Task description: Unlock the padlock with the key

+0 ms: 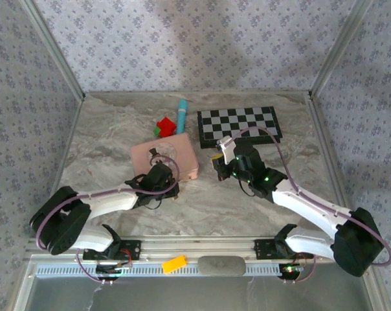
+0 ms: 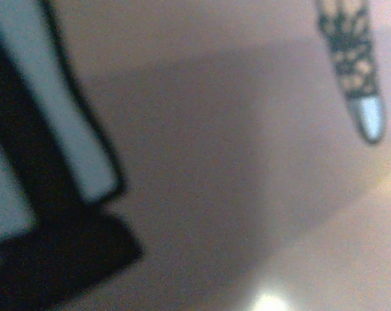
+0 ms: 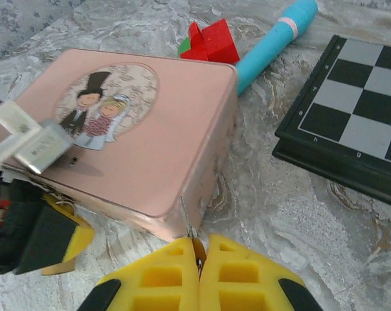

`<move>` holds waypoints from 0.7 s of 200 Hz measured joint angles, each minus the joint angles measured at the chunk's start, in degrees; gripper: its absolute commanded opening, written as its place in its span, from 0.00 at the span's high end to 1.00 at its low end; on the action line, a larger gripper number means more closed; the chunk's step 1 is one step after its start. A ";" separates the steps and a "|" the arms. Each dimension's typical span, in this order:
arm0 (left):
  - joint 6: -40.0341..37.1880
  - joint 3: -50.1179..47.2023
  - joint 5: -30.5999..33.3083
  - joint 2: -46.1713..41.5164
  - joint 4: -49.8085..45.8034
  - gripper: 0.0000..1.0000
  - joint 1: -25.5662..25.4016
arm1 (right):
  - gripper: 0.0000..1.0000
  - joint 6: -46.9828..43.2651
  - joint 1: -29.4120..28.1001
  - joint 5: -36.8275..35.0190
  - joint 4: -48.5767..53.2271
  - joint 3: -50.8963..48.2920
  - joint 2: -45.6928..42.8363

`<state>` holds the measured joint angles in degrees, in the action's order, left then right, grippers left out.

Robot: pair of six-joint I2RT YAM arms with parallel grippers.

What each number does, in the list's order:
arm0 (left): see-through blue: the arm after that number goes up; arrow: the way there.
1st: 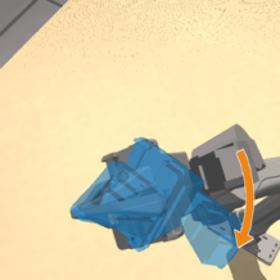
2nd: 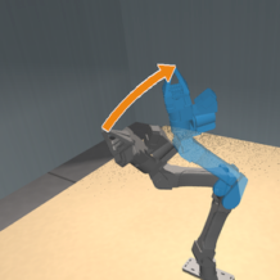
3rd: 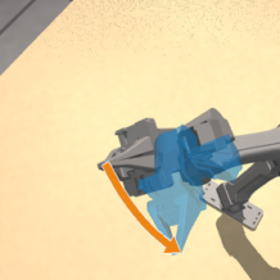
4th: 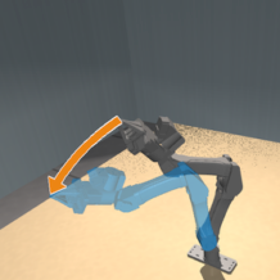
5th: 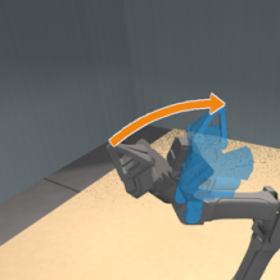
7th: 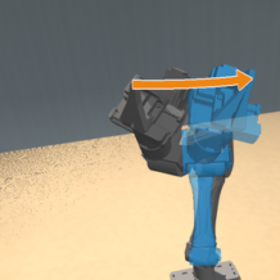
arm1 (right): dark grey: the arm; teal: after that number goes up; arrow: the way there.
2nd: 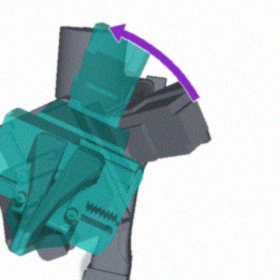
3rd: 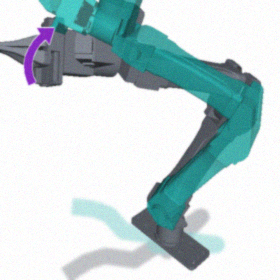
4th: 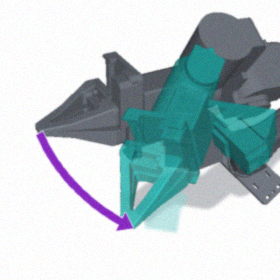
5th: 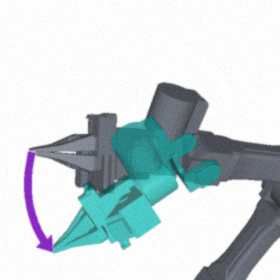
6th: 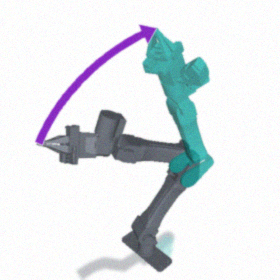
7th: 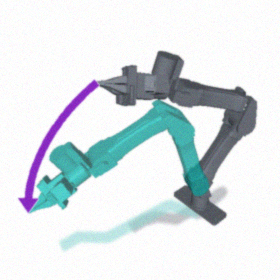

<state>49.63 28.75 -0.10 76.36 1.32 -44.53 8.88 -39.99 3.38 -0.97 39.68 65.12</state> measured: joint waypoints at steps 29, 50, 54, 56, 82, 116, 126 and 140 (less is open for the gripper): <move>4.17 -3.65 1.14 -5.49 -0.46 1.00 0.00 | 1.00 3.13 0.26 0.90 -3.28 -1.51 3.82; 8.72 -7.15 2.69 -10.43 -0.72 1.00 0.02 | 1.00 4.44 0.11 2.10 -5.40 -1.51 6.84; 9.75 -7.96 3.04 -11.61 -0.68 1.00 0.02 | 1.00 4.50 0.02 2.29 -5.77 -1.51 7.34; 10.21 -8.37 3.21 -12.22 -0.68 1.00 0.02 | 1.00 4.66 -0.04 2.45 -5.92 -1.49 7.63; 15.52 -12.09 6.34 -20.20 -1.88 1.00 0.13 | 1.00 5.07 -1.07 4.20 -6.64 -0.72 10.38; 18.84 -12.33 9.66 -28.37 -3.15 1.00 2.69 | 1.00 6.08 -2.23 7.08 -8.07 1.14 12.35; 19.39 -12.33 9.60 -29.59 -3.04 1.00 4.22 | 1.00 6.75 -2.47 7.89 -8.59 1.31 12.55; 20.00 -12.31 9.46 -30.03 -2.71 1.00 6.40 | 1.00 7.76 -2.78 8.83 -9.20 1.36 12.66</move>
<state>69.63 16.45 9.37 46.33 -1.39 -38.13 16.64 -42.76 12.21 -10.17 41.04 77.78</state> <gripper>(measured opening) 0.089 0.053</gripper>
